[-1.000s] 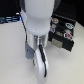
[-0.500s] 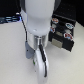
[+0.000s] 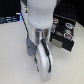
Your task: Open the kcup holder, insert the kcup into the holder, and close the kcup holder
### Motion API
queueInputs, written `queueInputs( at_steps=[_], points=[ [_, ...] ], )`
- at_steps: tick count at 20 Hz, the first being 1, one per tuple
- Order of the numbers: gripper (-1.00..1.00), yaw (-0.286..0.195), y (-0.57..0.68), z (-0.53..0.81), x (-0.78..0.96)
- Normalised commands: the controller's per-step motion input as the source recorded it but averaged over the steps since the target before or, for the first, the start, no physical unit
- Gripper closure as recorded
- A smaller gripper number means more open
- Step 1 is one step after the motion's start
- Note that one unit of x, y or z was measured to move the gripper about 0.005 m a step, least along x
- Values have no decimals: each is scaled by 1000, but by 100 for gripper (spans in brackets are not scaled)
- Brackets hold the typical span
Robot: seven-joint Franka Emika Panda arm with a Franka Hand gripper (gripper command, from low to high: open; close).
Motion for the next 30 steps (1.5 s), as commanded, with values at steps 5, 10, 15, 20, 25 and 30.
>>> queueInputs(
  at_steps=[5,10,15,20,25,30],
  points=[
    [100,42,469,757,21],
    [100,97,475,716,1],
    [100,116,451,624,-41],
    [100,116,423,537,-122],
    [100,119,431,464,-202],
    [100,119,386,309,-279]
  ],
)
